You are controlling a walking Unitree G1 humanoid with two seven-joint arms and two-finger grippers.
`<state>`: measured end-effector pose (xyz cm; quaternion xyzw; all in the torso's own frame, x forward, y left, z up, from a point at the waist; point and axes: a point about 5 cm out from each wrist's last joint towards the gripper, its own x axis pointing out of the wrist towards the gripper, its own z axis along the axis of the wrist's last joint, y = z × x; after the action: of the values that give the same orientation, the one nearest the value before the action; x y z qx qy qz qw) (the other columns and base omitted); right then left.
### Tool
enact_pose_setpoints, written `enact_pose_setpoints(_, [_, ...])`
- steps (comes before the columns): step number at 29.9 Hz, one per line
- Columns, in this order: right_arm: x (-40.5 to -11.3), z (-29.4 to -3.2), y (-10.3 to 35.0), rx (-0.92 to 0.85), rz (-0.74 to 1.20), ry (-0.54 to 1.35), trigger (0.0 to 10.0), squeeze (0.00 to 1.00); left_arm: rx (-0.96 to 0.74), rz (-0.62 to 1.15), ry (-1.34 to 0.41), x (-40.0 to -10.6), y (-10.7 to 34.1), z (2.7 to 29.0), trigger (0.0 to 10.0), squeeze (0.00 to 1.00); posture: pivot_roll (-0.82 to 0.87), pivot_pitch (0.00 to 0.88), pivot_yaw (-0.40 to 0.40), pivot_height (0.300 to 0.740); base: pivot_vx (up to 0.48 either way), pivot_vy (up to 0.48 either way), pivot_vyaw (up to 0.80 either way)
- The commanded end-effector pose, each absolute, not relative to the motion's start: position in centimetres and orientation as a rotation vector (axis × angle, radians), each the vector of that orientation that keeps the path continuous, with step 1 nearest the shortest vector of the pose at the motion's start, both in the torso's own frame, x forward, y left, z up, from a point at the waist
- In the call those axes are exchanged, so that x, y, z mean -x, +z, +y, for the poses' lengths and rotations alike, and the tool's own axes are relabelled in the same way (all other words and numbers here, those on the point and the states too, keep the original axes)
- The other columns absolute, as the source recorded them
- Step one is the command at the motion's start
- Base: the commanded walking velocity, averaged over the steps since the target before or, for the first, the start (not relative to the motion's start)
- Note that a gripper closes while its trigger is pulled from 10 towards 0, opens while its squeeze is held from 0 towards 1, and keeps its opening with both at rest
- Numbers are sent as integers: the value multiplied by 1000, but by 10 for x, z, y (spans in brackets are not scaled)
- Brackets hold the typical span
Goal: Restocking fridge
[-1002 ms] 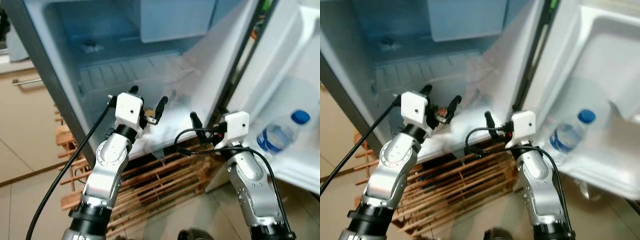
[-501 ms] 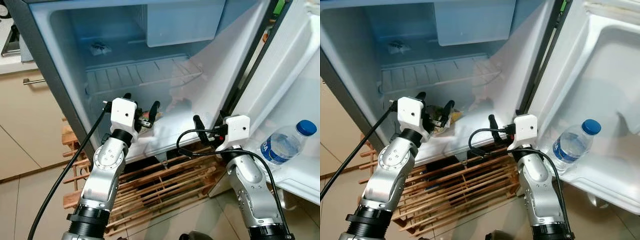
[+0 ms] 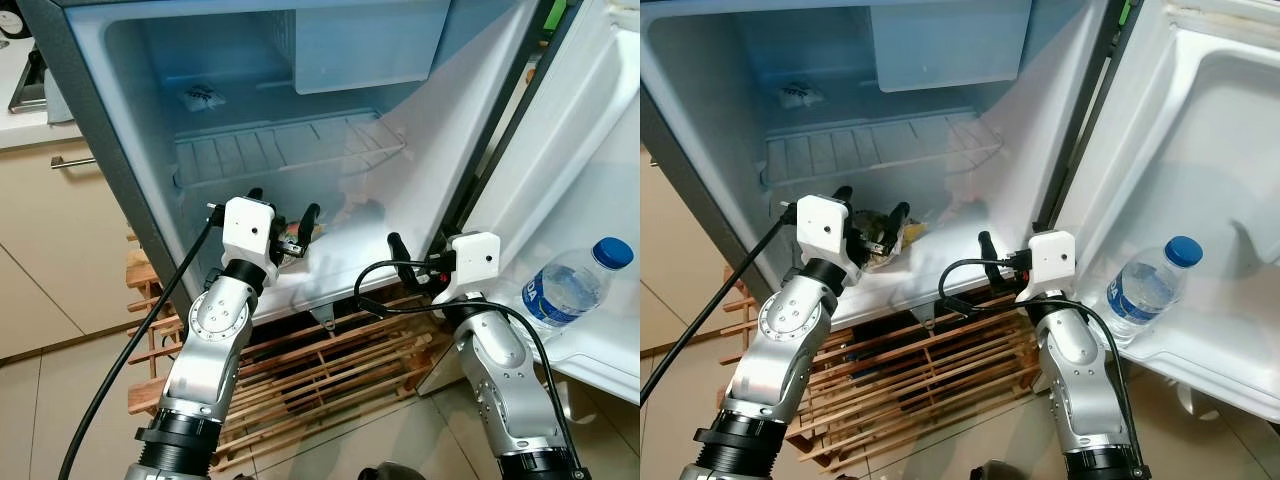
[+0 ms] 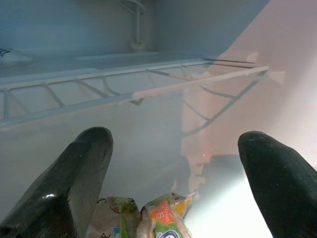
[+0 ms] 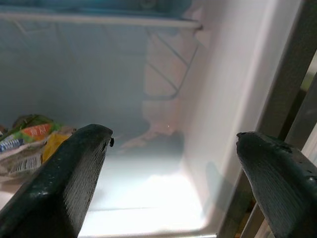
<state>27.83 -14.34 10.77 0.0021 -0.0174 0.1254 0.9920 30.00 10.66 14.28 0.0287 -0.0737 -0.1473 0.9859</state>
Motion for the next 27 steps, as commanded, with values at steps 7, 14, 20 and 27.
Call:
enact_pose_setpoints(7, [-278,-146,101,-3,-8,245,10000,0,-67,-174,-288,-304,148,104,10000,0,-69,0,-21,740,-174,0,0])
enact_pose_setpoints(14, [-280,-146,100,-2,-4,251,10000,0,-72,-178,-278,-303,147,104,10000,0,-66,0,-28,740,-259,0,0])
enact_pose_setpoints(20, [-281,-145,99,-5,3,255,10000,0,-72,-180,-280,-304,147,104,10000,0,-64,0,-29,740,-266,0,0])
enact_pose_setpoints(27, [-281,-145,89,-9,48,264,10000,0,-76,-177,-284,-307,146,104,10000,0,-66,0,-22,740,-269,0,0])
